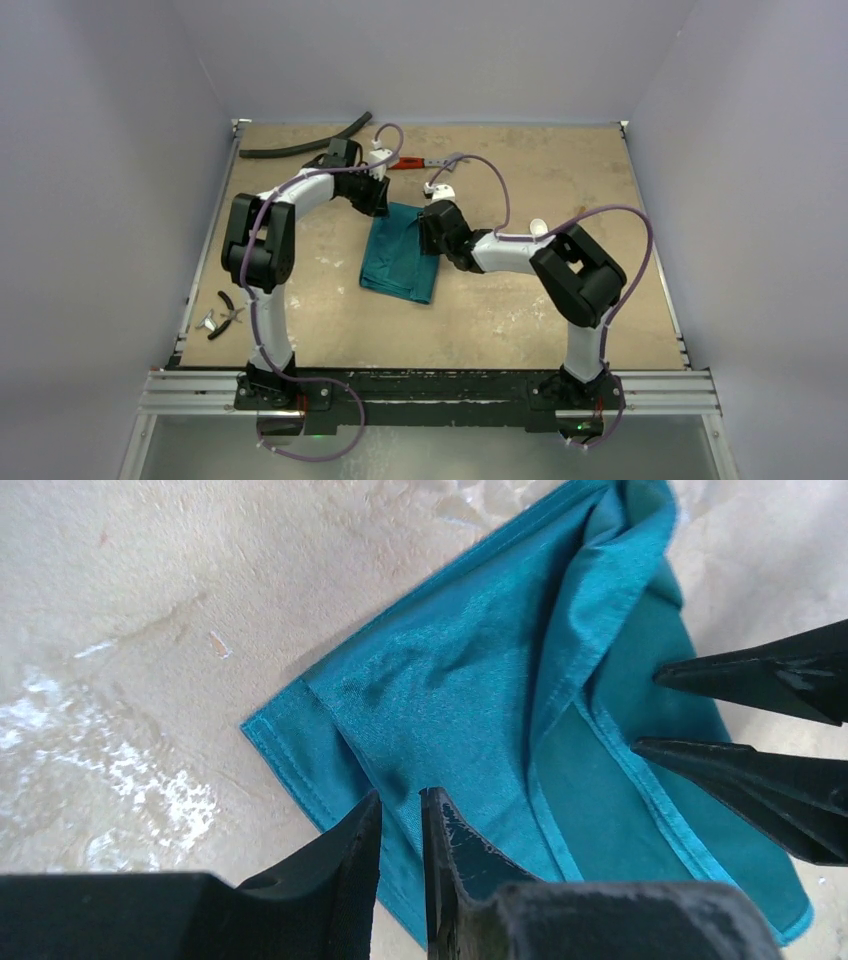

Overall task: Fold the napkin into a case and place the utensils inside
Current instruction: Rotate the 2/3-rectangle-folded napkin at the center of the board.

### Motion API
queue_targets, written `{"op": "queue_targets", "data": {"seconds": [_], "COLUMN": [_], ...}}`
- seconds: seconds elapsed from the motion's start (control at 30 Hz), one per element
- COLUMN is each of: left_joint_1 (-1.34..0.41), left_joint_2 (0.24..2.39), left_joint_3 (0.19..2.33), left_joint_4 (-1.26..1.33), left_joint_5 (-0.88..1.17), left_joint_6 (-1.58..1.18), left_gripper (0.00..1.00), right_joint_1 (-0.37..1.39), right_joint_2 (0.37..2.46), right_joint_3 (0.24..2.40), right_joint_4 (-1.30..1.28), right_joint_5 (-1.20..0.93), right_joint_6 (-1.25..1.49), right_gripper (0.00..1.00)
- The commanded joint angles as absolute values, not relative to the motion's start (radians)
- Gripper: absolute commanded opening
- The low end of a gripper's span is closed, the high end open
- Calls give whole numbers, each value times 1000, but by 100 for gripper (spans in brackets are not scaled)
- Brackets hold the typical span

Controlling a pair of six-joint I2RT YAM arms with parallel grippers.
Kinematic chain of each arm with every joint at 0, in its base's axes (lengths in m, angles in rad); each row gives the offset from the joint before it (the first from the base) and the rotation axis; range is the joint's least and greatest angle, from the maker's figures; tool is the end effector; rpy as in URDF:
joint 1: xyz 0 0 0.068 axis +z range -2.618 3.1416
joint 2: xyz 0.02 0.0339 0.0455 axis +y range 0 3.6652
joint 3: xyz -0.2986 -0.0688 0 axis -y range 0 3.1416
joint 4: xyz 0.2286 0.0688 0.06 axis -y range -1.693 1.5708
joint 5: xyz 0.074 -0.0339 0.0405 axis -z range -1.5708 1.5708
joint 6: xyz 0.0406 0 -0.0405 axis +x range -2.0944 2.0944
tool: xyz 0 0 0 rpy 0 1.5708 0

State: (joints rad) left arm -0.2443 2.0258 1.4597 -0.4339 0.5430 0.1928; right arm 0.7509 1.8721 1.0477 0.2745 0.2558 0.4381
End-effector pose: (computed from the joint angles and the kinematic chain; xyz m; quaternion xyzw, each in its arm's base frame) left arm 0.4171 -0.1256 0.2182 0.2741 0.8860 -0.2642 0.2645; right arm 0.3027 0.2685 0.2124 -0.0732 0.8645 0.1792 0.4638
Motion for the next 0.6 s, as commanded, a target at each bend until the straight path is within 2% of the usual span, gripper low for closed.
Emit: {"op": "queue_targets", "data": {"seconds": [0.0, 0.43, 0.57], "left_joint_1": [-246, -255, -255], "left_joint_2": [2068, 2089, 2094], "left_joint_3": [1491, 1456, 1440], "left_joint_4": [-367, -344, -349], "left_joint_5": [560, 524, 485], "left_joint_6": [180, 236, 265], "left_gripper": [21, 16, 14], "right_joint_1": [757, 756, 757], "right_joint_2": [1901, 1959, 1976], "right_joint_3": [1126, 1185, 1194], "right_joint_4": [243, 223, 214], "right_joint_5": [302, 314, 311], "right_joint_6": [460, 452, 455], "right_gripper": [42, 42, 40]}}
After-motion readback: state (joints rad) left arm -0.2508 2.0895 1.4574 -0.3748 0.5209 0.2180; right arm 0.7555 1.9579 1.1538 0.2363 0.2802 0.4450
